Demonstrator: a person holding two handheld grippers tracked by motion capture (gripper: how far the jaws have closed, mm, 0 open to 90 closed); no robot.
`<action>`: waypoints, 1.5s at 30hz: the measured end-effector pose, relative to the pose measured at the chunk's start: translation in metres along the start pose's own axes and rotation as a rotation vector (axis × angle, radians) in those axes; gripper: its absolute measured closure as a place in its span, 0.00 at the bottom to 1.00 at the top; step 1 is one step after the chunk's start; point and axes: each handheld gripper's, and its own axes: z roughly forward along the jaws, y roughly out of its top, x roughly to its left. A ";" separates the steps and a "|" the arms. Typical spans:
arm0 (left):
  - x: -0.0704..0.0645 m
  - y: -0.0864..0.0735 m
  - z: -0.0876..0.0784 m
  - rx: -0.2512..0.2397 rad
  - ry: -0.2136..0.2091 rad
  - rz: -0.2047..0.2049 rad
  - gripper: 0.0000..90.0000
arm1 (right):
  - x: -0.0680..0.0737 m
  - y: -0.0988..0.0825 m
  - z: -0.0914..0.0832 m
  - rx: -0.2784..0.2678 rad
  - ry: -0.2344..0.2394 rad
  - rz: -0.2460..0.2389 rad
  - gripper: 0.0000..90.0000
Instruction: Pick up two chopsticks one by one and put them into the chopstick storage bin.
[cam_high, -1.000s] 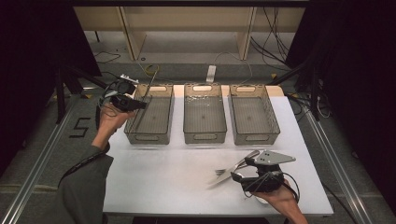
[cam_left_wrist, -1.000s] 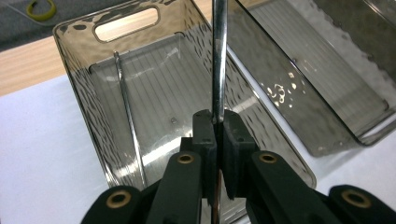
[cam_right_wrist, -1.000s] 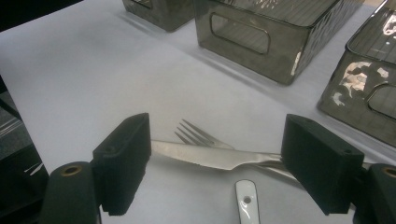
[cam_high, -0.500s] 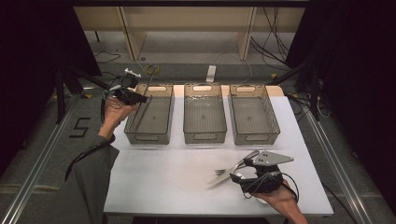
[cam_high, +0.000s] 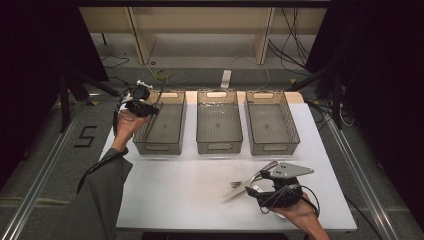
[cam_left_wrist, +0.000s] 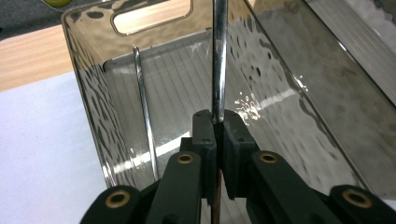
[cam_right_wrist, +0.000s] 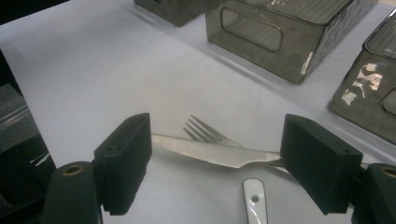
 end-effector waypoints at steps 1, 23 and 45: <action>0.000 -0.001 0.002 0.002 0.003 0.003 0.94 | 0.000 0.000 0.000 -0.002 0.000 0.000 0.29; -0.020 -0.032 -0.028 -0.113 -0.136 -0.084 0.33 | 0.000 0.000 0.003 0.036 -0.006 -0.004 0.28; -0.087 -0.121 -0.068 -0.238 -0.287 0.031 0.19 | -0.008 -0.001 0.009 0.104 -0.022 0.013 0.28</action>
